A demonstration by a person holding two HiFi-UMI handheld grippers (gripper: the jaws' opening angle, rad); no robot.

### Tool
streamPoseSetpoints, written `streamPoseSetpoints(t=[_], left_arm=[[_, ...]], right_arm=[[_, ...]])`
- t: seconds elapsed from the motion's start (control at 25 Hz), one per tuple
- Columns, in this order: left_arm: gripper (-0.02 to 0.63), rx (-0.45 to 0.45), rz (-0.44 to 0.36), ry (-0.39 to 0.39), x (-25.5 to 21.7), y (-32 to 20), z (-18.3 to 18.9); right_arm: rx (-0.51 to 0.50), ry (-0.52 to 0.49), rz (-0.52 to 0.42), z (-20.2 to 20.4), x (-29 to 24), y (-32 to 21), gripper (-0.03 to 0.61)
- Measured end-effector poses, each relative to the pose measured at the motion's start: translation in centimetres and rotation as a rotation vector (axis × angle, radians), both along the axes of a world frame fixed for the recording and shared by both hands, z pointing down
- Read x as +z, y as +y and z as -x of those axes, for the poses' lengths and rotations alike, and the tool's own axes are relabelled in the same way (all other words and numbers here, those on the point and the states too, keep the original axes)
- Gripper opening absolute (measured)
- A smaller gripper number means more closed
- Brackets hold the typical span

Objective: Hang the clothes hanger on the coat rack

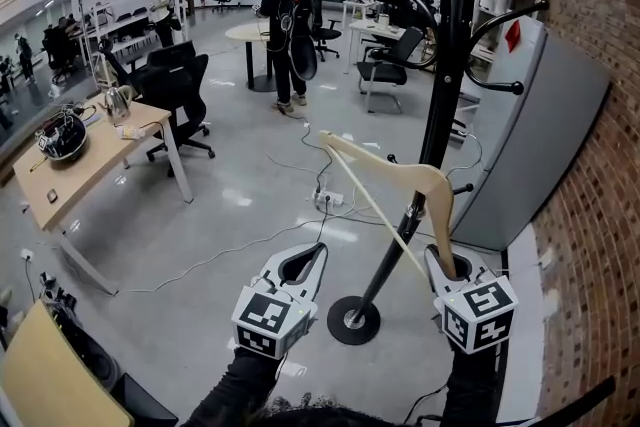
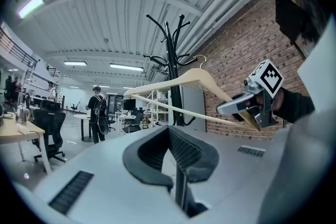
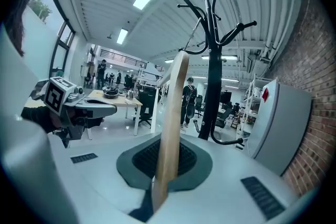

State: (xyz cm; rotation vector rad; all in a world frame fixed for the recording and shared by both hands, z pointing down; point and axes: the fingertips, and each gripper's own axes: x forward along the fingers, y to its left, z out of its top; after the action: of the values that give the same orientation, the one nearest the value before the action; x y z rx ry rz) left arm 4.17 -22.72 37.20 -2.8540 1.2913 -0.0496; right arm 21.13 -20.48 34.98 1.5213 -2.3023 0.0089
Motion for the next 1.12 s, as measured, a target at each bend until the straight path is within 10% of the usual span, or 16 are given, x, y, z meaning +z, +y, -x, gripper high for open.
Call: streamPoseSetpoints(t=[1.12], left_arm=[[0.006, 0.095, 0.019, 0.026, 0.2, -15.7, -0.4]], right_arm=[[0.109, 0.064, -0.065, 0.6, -5.0, -14.1, 0.007]])
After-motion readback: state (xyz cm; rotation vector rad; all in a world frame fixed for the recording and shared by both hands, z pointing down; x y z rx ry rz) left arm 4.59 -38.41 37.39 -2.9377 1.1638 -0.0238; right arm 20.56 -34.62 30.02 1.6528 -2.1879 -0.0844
